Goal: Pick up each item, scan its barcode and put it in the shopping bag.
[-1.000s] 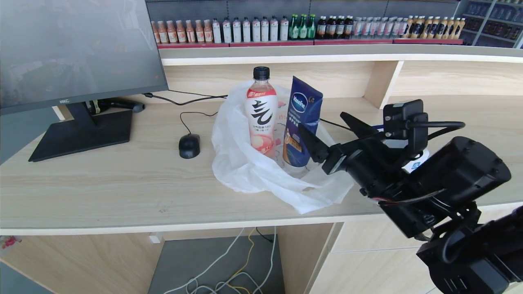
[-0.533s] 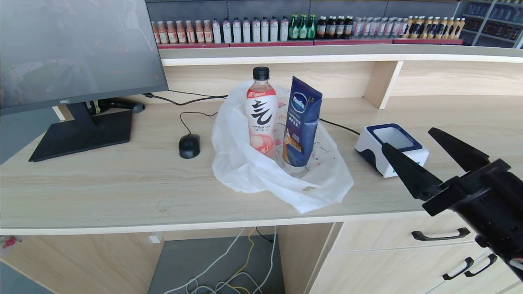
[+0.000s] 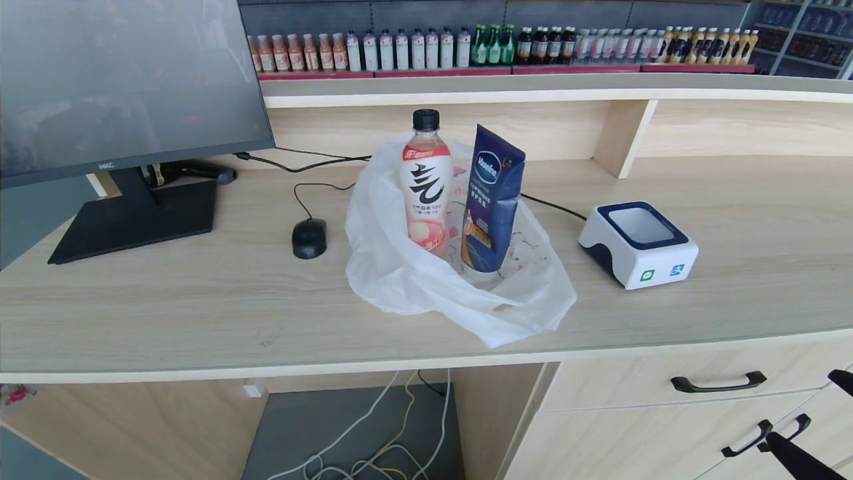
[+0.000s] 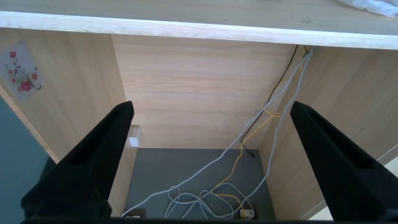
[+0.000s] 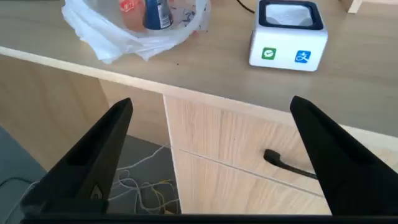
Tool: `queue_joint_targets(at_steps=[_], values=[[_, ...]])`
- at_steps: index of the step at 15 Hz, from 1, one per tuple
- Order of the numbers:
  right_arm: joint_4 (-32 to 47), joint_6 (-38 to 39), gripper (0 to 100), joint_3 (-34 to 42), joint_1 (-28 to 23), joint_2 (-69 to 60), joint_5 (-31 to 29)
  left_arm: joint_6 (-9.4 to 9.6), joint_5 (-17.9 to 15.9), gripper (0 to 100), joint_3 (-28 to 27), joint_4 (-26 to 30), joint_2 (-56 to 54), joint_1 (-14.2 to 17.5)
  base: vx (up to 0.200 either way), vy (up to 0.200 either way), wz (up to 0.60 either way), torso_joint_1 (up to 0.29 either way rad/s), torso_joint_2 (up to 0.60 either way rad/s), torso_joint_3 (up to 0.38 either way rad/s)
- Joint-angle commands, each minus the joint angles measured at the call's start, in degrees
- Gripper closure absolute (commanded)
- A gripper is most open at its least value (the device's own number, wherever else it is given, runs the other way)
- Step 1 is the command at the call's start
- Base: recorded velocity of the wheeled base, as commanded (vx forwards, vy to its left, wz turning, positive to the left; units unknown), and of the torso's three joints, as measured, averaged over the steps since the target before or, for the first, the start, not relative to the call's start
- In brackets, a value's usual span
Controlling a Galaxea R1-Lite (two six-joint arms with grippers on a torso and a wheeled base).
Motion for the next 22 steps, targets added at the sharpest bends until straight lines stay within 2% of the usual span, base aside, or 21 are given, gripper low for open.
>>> queue_joint_targets(at_steps=[1,4,6,7,8,10,19,21,22], values=[[26.71,-2.72,0,0.31,1.60,-26.90,2.69,-0.07,0.00,0,0.00,0.00,-0.02,-0.04,0.000,0.000,0.00,0.000,0.00,0.000],[38.93,-2.63,0,-0.39,1.60,-35.69,3.83,-0.16,0.00,0,0.00,0.00,-0.02,0.05,0.000,0.000,0.00,0.000,0.00,0.000],[40.34,-0.70,0,-1.18,1.25,-34.73,5.24,-0.16,0.00,0,0.00,0.00,-0.02,-0.04,0.000,0.000,0.00,0.000,0.00,0.000],[40.34,-0.08,0,-1.18,-3.05,-34.37,5.15,-0.16,0.00,0,0.00,0.00,-0.02,-0.04,0.000,0.000,0.00,0.000,0.00,0.000],[40.34,-0.08,0,-1.18,-10.88,-32.97,5.15,-0.16,0.00,0,0.00,0.00,-0.02,0.05,0.000,0.000,0.00,0.000,0.00,0.000],[40.34,-0.08,0,-1.10,-21.25,-31.12,5.15,-0.07,0.00,0,0.00,0.00,-0.02,-0.04,0.000,0.000,0.00,0.000,0.00,0.000],[39.81,0.97,0,-0.83,-23.44,-31.39,2.34,-0.24,0.00,0,0.00,0.00,-0.02,-0.04,0.000,0.000,0.00,0.000,0.00,0.000],[39.54,1.32,0,-0.39,-31.18,-30.24,2.43,-0.24,0.00,0,0.00,0.00,-0.02,-0.04,0.000,0.000,0.00,0.000,0.00,0.000],[38.58,1.32,0,0.57,-32.67,-30.51,2.78,-0.16,0.00,0,0.00,0.00,-0.02,0.05,0.000,0.000,0.00,0.000,0.00,0.000]])
